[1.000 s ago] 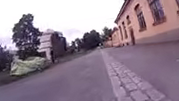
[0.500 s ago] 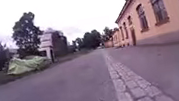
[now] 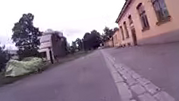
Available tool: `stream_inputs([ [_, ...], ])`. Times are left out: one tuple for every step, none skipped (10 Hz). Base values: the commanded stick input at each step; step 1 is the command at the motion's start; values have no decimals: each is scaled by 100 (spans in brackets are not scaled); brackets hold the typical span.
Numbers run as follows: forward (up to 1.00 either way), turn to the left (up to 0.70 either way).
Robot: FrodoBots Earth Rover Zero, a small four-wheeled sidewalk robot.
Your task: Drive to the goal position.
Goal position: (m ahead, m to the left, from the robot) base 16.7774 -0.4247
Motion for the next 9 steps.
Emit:
stream_inputs([
  [45,0],
  [45,0],
  [45,0],
  [45,0],
  [45,0],
  [45,0],
  [45,0],
  [45,0],
  [45,0],
])
